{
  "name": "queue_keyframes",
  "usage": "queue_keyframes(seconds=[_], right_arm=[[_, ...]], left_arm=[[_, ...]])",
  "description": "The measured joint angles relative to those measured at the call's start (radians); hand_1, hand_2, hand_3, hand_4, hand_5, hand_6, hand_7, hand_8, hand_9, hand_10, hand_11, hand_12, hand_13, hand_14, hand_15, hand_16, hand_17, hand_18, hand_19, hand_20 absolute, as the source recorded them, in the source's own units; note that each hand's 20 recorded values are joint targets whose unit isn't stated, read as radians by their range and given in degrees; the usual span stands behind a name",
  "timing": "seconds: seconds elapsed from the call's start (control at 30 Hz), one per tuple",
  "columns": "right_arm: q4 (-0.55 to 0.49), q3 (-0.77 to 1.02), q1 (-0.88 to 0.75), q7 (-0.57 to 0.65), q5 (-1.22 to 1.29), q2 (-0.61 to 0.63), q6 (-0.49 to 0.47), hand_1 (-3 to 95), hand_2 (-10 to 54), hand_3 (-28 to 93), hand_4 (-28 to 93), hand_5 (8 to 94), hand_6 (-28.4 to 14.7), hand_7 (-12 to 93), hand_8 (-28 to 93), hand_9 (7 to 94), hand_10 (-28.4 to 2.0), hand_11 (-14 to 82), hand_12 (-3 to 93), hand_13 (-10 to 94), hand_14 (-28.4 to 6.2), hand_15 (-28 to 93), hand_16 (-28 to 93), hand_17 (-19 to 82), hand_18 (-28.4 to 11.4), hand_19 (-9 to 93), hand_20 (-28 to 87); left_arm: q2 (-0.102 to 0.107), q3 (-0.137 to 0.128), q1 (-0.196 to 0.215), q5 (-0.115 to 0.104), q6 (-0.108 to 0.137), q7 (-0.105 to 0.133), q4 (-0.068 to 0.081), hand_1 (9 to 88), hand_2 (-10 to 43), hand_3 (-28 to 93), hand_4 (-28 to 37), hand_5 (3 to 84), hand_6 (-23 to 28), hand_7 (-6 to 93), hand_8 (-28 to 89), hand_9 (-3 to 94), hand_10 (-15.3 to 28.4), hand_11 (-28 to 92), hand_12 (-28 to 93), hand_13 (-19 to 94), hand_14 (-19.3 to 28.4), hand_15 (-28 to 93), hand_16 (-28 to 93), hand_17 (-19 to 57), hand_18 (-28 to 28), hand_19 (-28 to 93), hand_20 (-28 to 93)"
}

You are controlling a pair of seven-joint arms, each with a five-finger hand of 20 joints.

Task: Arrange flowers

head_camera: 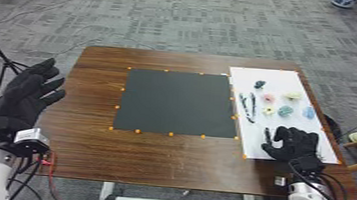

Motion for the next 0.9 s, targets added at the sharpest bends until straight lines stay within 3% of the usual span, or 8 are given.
queue_keyframes(seconds=[0.27,0.6,0.9], right_arm=[[0.006,0.068,-0.029,0.038,-0.017,0.003,0.002,21.1,-9.5,87,-28,48.9,-1.0,65,-25,45.2,-14.1,71.2,61.0,37,-15.9,83,47,11,-20.4,58,39],[0.02,0.017,0.004,0.006,0.016,0.001,-0.003,21.0,-9.5,87,-28,48.8,-1.0,65,-25,45.0,-14.1,71.1,60.8,37,-15.9,83,47,11,-20.5,58,39],[0.026,0.016,0.033,-0.005,0.033,-0.012,-0.068,20.9,-9.5,87,-28,48.5,-0.9,64,-24,44.5,-14.0,70.6,60.6,37,-15.8,82,47,10,-20.6,57,38]], left_arm=[[0.0,-0.008,0.005,-0.002,0.001,0.001,-0.001,29.3,-7.8,67,-26.6,19.3,0.7,28.0,-14,15.0,8.5,24,19,8,11.9,46,-7,-9.9,18.2,39,9],[0.001,-0.007,0.005,-0.007,0.006,0.004,-0.001,28.8,-8.2,67,-27.0,19.3,0.8,28.0,-14,15.0,8.5,24,19,8,11.9,46,-7,-9.9,18.2,39,9],[0.003,-0.006,0.005,-0.008,0.006,0.009,-0.001,28.4,-8.3,67,-27.2,19.6,0.9,27.8,-13,15.0,8.6,24,19,8,11.8,46,-7,-9.9,18.2,39,10]])
